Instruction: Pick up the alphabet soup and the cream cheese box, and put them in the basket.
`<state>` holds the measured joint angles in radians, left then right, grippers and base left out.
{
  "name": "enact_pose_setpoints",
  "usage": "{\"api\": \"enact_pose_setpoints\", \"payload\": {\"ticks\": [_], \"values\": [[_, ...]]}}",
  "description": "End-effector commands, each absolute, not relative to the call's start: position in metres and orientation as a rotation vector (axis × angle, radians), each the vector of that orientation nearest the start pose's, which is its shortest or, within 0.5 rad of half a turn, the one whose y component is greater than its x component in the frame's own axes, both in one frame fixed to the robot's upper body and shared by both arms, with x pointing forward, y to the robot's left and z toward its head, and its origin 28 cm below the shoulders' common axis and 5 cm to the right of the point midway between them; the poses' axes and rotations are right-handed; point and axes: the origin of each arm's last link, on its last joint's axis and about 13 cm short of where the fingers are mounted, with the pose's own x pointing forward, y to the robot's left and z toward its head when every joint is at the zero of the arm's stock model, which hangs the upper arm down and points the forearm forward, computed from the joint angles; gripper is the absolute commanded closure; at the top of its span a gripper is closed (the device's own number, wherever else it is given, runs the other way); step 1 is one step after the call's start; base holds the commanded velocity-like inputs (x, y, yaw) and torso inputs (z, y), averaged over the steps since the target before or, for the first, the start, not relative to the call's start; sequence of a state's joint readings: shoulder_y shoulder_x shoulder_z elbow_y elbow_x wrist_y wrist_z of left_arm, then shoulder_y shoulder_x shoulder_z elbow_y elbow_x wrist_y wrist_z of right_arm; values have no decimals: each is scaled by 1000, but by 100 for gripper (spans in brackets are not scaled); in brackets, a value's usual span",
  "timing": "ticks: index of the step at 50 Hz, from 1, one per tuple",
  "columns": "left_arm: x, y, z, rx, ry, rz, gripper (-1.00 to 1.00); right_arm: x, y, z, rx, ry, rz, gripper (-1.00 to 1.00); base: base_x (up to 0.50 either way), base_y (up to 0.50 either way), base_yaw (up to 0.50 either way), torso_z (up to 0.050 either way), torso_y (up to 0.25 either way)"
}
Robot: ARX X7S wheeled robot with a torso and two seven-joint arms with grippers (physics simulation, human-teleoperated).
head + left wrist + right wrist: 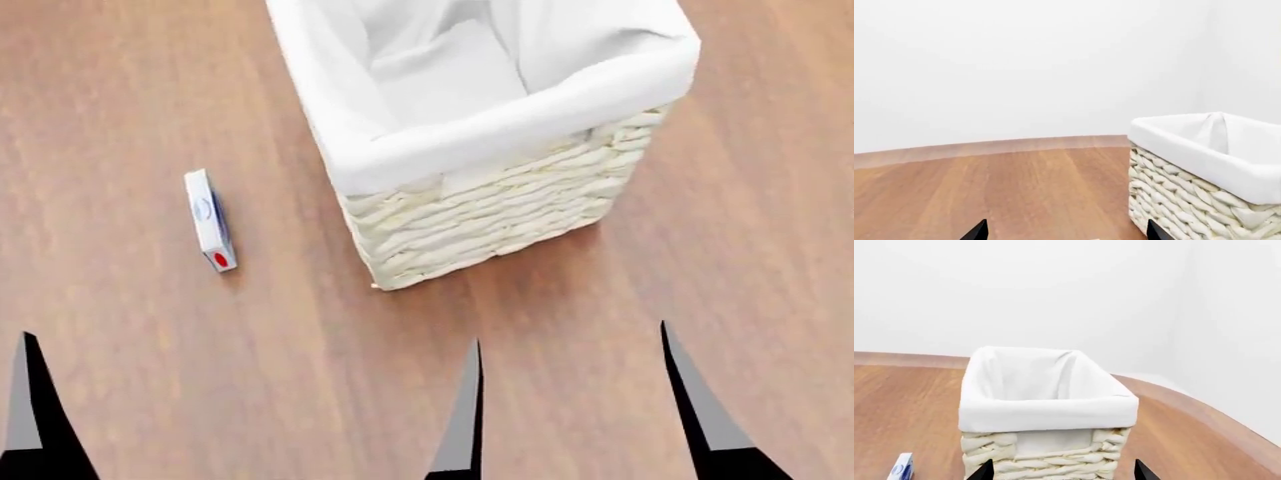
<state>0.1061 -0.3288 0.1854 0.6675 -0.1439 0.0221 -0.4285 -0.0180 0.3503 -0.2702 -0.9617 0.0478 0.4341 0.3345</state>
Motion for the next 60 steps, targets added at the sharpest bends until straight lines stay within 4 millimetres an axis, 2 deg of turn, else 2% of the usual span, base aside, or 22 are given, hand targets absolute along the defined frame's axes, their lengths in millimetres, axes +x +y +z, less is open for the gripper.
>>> {"api": "enact_pose_setpoints", "payload": {"ticks": [1,15,18,22,24,28,41,60], "values": [[168,212,129,-16,-527,90,-100,142,-87,164,-166,-440,57,-100,0,0,0,0,0],[170,211,124,-2,-515,77,-100,125,-84,153,-158,-386,103,-100,0,0,0,0,0],[172,212,123,7,-513,82,-100,124,-88,157,-184,-367,125,-100,0,0,0,0,0],[172,211,123,13,-510,81,-100,123,-87,174,-165,-405,69,-100,0,0,0,0,0],[172,211,123,12,-512,78,-100,110,-86,164,-177,-306,101,-100,0,0,0,0,0],[173,212,123,14,-511,81,-100,103,-88,161,-181,-244,86,-100,0,0,0,0,0],[175,211,122,14,-507,77,-100,98,-94,159,-206,-171,49,-100,0,0,0,0,0],[176,211,120,10,-504,78,-100,82,-101,142,-171,19,19,-100,0,0,0,0,0]]}}
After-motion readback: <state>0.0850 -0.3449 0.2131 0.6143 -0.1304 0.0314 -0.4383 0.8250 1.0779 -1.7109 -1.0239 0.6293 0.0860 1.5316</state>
